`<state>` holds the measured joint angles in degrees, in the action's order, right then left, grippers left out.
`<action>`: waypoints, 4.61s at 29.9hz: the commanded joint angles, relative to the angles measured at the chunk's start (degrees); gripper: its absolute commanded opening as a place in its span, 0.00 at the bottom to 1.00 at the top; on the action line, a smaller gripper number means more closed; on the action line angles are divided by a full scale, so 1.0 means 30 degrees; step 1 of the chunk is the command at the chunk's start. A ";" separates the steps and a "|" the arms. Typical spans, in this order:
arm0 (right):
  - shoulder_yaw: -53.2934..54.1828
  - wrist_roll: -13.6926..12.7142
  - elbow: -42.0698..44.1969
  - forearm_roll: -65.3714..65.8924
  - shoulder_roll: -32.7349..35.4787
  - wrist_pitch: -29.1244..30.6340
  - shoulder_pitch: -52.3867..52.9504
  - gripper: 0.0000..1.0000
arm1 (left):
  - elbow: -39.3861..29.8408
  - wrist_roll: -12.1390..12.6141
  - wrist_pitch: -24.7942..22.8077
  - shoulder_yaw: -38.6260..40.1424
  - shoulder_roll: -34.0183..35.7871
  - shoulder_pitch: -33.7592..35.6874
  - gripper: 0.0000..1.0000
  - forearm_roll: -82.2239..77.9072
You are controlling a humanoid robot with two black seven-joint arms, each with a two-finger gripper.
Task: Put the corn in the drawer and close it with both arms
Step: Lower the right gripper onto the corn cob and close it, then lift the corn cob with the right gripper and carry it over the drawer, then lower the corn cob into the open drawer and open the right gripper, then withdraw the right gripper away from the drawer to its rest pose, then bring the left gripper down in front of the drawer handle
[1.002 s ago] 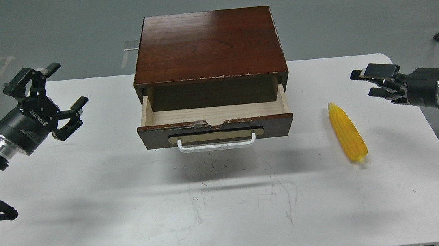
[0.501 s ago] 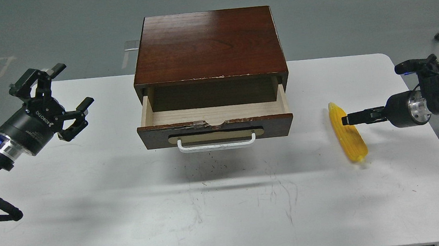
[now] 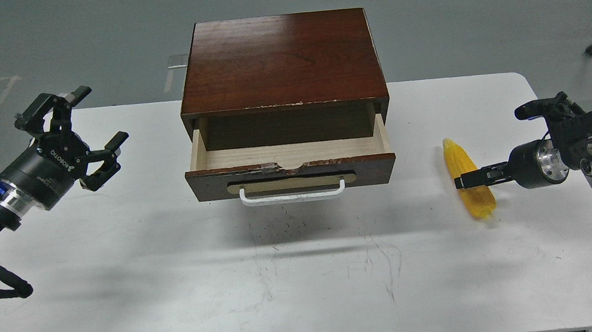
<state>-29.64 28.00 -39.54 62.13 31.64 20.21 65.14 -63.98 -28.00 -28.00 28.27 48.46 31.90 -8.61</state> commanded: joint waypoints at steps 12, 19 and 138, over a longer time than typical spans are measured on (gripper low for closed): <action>-0.0520 0.0001 -0.1056 -0.0262 0.1345 -0.0029 0.3970 0.12 | -0.0001 0.0000 0.0001 0.0010 0.0019 -0.0029 1.00 0.0000; -0.0490 0.0001 -0.2404 -0.0292 0.1583 -0.0116 0.8716 0.13 | -0.0059 0.0000 0.0001 0.0010 0.0136 -0.0029 1.00 0.0000; 1.1961 0.0001 -0.5483 -2.0829 0.2607 -0.4921 -0.5776 0.99 | -0.4918 0.0000 0.0001 0.1151 0.1484 0.4717 0.99 -1.1302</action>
<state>6.25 28.00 -55.99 -0.45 39.46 5.65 48.05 -74.67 -28.00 -28.02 30.65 53.03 45.19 -36.52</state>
